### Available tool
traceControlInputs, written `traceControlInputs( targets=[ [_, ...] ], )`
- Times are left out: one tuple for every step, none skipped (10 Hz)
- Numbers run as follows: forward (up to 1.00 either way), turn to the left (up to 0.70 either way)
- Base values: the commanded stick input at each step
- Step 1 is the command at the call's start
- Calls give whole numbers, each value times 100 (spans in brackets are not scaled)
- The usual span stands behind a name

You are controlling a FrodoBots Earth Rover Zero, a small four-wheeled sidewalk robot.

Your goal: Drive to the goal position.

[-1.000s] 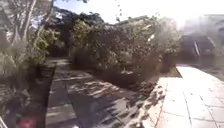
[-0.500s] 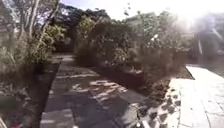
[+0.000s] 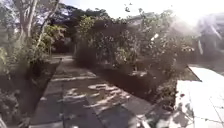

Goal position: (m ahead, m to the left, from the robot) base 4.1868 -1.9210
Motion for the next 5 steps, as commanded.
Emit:
traceControlInputs(
  targets=[
    [50,50],
    [50,50],
    [50,50],
    [50,50],
    [50,50]
  ],
)
